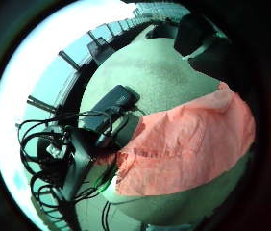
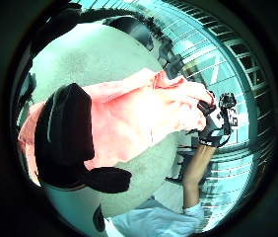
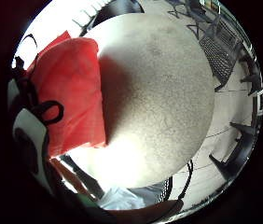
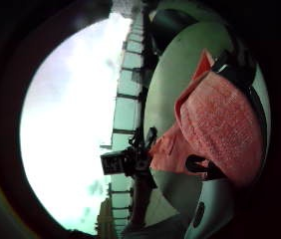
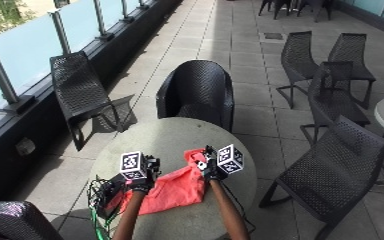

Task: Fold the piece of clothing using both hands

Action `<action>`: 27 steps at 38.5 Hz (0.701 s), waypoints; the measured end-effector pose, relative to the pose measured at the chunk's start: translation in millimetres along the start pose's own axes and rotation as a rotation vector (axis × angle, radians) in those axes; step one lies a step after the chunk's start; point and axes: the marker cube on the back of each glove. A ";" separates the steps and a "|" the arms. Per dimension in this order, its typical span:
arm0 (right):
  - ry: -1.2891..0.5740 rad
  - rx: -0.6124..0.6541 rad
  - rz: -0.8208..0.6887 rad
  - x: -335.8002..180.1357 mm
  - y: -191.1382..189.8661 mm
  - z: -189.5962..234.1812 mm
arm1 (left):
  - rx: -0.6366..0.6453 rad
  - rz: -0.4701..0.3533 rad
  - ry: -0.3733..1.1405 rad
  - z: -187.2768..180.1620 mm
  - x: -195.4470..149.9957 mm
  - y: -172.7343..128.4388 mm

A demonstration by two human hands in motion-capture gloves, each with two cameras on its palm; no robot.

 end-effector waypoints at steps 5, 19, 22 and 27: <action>-0.008 -0.099 -0.094 -49.7 6.0 53.6 | 0.079 -0.030 -0.022 -60.5 -11.7 2.9; 0.181 -0.456 -0.378 -169.7 143.8 196.8 | 0.206 -0.124 -0.016 -119.6 -70.5 40.4; 0.285 -0.447 -0.408 -166.8 153.4 221.8 | 0.195 -0.146 -0.015 -116.6 -80.5 45.6; 0.318 -0.494 -0.436 -167.0 157.7 229.0 | 0.197 -0.159 -0.006 -113.6 -89.4 45.8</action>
